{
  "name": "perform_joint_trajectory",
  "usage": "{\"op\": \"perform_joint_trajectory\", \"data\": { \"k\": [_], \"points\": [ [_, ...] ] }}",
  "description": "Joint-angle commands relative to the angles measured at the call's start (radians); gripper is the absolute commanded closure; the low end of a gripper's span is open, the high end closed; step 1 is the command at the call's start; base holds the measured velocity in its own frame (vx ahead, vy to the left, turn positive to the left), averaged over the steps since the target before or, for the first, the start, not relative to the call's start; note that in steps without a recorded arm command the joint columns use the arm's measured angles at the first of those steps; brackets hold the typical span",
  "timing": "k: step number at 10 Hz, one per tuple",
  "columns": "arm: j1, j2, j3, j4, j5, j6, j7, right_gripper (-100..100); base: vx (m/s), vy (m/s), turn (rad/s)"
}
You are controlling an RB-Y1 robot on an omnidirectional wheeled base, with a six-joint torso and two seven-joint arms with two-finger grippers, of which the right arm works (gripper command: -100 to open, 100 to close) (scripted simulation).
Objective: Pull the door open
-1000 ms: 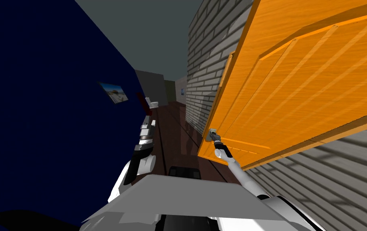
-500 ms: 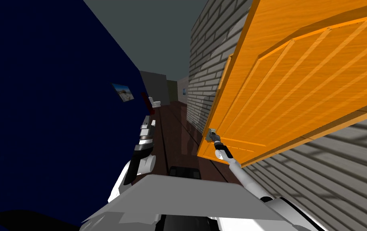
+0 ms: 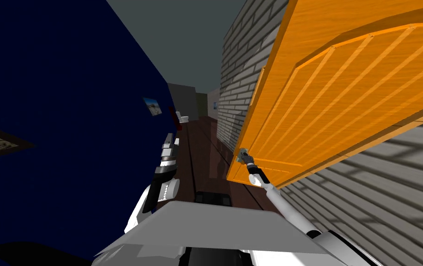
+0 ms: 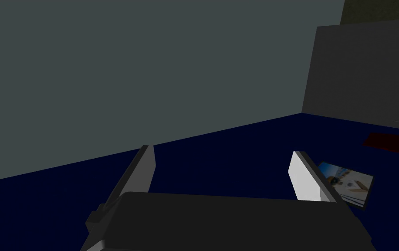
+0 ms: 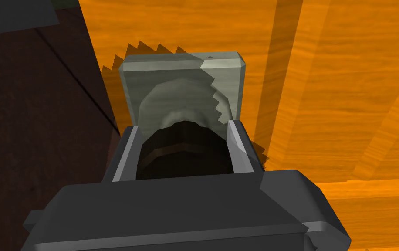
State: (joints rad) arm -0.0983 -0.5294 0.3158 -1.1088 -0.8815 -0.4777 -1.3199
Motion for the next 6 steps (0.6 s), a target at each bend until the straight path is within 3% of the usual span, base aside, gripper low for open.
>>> {"op": "perform_joint_trajectory", "data": {
  "k": [1,2,6],
  "points": [
    [0.01,-0.014,0.019,-0.014,0.001,-0.005,-0.014,100,-0.209,-0.088,0.091],
    [0.003,-0.008,0.014,-0.005,0.002,-0.004,-0.01,100,-0.089,-0.032,0.037],
    [0.021,-0.047,0.062,-0.032,0.009,-0.022,-0.05,100,-0.162,-0.056,0.086]
  ]
}}
